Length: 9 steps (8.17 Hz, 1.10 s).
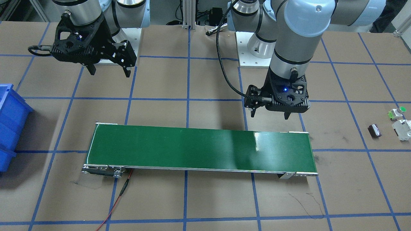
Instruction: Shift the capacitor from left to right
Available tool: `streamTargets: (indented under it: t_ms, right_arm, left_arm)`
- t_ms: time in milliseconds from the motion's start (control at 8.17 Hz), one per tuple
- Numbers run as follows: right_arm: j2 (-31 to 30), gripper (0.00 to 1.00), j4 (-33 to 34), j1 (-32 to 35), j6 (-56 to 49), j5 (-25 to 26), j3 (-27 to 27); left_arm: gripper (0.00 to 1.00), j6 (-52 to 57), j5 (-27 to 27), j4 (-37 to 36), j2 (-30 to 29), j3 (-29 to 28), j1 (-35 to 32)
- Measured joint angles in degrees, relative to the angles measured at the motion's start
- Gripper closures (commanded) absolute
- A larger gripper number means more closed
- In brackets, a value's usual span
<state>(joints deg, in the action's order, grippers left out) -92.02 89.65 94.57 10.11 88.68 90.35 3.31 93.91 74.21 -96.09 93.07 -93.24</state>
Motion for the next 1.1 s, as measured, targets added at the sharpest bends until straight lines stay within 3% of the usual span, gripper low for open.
streamTargets:
  t_ms: [490, 1102]
  right_arm:
    - [0.00, 0.00, -0.01, 0.00, 0.00, 0.00, 0.00]
    - [0.00, 0.00, -0.04, 0.00, 0.00, 0.00, 0.00]
  left_arm:
    - [0.00, 1.40, 0.68, 0.16, 0.21, 0.17, 2.18]
    - [0.00, 22.68, 0.40, -0.62, -0.94, 0.40, 23.80]
